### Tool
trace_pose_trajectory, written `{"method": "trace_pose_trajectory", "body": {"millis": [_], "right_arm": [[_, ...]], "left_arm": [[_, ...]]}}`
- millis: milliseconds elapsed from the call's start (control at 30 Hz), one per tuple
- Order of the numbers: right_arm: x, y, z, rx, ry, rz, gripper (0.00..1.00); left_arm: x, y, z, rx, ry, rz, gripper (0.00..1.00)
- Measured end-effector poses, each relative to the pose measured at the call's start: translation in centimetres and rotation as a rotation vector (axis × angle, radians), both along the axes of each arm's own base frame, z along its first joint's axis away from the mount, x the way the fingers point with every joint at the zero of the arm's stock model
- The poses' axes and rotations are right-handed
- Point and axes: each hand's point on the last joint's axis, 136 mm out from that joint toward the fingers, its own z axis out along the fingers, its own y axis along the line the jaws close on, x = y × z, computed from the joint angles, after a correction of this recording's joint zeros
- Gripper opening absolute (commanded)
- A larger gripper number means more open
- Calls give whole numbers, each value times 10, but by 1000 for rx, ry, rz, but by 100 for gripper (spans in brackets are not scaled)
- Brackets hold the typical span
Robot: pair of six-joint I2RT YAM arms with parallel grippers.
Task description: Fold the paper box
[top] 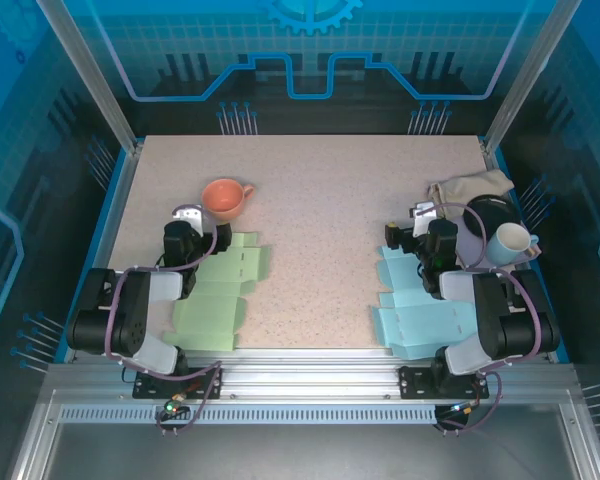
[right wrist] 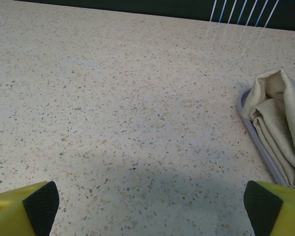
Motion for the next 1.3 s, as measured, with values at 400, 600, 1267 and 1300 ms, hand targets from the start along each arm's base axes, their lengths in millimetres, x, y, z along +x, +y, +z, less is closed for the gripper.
{"method": "trace_pose_trajectory", "body": {"millis": [400, 600, 1267, 1300], "right_arm": [[0, 0, 0, 0, 0, 0, 100], [0, 0, 0, 1, 0, 3, 100], [14, -27, 50, 18, 78, -245, 100], [13, -29, 57, 39, 96, -278, 100]], "left_arm": [[0, 0, 0, 0, 0, 0, 99], [0, 0, 0, 0, 0, 0, 99], [-13, 23, 62, -8, -63, 181, 99], [-15, 25, 67, -21, -63, 205, 99]]}}
